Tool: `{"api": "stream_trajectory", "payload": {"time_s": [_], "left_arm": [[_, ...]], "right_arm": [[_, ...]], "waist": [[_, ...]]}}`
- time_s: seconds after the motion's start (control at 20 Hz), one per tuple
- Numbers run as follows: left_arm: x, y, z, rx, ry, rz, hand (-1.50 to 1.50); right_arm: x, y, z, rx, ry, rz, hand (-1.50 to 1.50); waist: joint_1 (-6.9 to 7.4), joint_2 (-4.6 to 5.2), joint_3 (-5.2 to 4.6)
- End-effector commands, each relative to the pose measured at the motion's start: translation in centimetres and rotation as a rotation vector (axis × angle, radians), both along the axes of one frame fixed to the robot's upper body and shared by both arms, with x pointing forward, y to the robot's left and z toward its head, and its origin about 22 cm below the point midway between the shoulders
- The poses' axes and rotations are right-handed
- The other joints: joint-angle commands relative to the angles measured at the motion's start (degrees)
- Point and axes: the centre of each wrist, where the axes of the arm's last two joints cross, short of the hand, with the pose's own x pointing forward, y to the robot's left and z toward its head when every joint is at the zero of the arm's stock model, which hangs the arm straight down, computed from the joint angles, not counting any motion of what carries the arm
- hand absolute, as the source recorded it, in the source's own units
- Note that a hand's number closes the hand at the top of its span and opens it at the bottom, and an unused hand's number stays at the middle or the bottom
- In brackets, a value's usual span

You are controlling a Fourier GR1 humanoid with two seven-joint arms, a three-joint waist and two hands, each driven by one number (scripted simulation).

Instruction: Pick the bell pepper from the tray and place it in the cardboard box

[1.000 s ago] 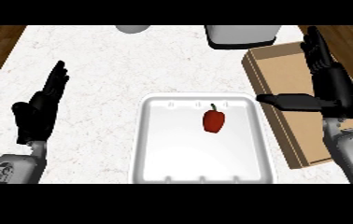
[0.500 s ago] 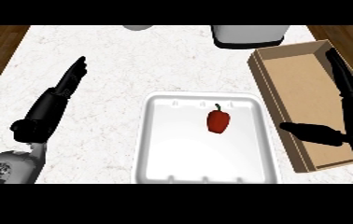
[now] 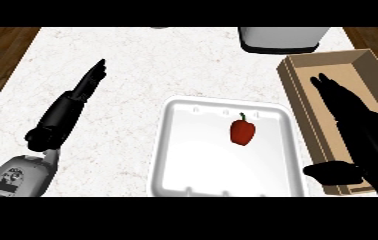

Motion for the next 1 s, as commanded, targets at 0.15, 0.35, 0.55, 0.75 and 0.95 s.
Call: {"api": "stream_trajectory", "payload": {"time_s": [0.15, 0.35, 0.55, 0.75, 0.95], "left_arm": [[0.1, -0.5, 0.4, 0.002, -0.002, -0.055, 0.00], [-0.1, -0.6, -0.5, 0.014, 0.013, -0.033, 0.00], [1.0, -1.1, 0.1, 0.001, -0.014, -0.040, 0.00], [-0.2, -0.8, -0.2, 0.010, -0.016, -0.032, 0.00], [-0.2, -1.3, -1.3, -0.012, 0.005, -0.017, 0.00]], "right_arm": [[-0.6, 6.3, 1.6, -0.214, 0.221, -0.037, -1.50], [0.7, 9.7, 2.6, -0.257, 0.277, -0.062, -1.50], [2.8, 12.8, 0.8, -0.259, 0.347, -0.090, -1.50], [3.3, 14.7, -0.5, -0.260, 0.406, -0.119, -1.50], [2.8, 16.4, -2.4, -0.231, 0.435, -0.121, -1.50]], "waist": [[2.29, 0.08, 0.04], [1.54, 0.05, 0.14], [1.40, 0.21, 0.15], [1.27, -0.16, 0.21], [0.40, -0.16, 0.26]]}}
